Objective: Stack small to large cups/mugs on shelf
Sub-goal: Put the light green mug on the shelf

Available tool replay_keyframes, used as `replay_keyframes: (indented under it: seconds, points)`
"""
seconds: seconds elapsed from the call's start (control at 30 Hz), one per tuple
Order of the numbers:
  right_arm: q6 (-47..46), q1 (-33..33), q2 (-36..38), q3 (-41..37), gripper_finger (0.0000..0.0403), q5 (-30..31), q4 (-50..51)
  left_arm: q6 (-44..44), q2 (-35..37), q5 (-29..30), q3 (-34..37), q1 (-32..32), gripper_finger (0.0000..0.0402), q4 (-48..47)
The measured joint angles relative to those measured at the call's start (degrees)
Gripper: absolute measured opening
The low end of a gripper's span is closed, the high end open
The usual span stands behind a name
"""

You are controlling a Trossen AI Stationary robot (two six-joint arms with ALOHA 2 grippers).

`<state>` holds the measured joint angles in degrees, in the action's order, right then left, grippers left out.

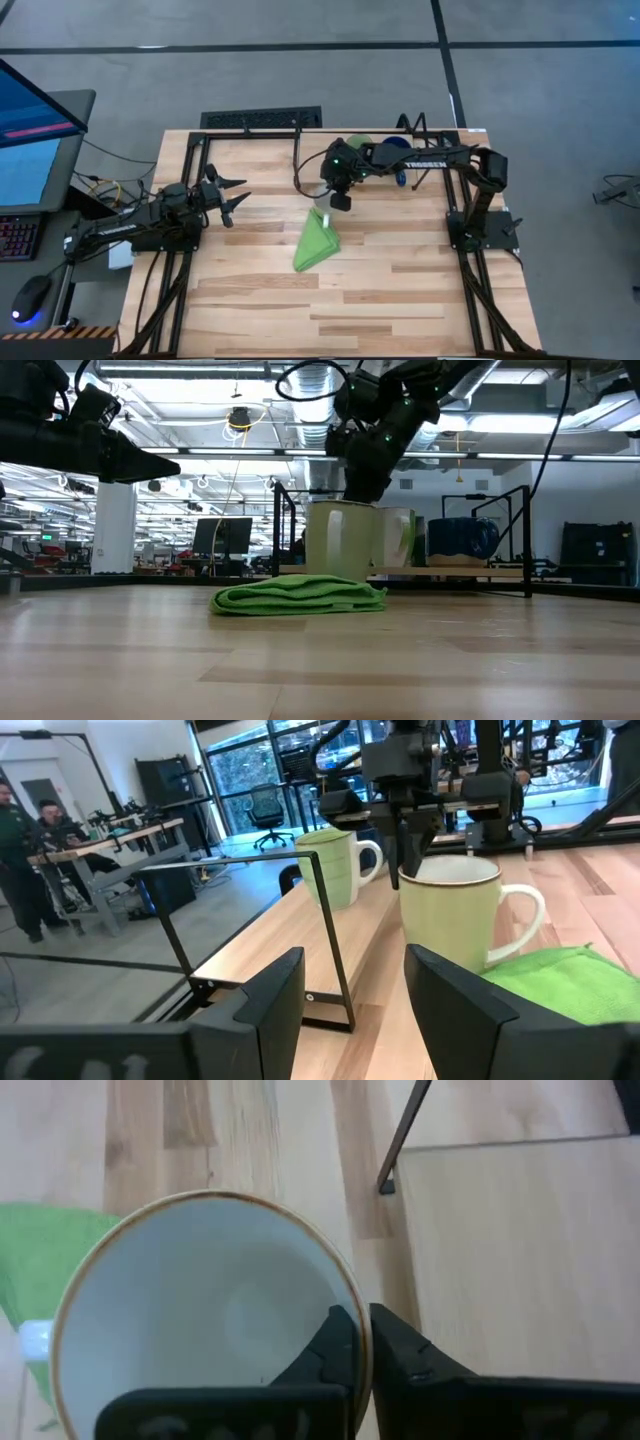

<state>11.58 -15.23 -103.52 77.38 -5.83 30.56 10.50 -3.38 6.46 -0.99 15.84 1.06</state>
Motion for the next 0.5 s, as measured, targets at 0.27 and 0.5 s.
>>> replay_keyframes:
  seconds: [0.27,0.5]
  points:
    - [-1.5,-0.4,-0.1,7.8,0.0025,0.2,5.1,0.0,0.0,0.0,0.0,0.0,0.0166,0.0]
    - [-0.4,-3.9,-0.1,15.9,0.0025,-0.3,13.4,-0.1,0.0,0.0,0.0,0.0,0.0166,0.0]
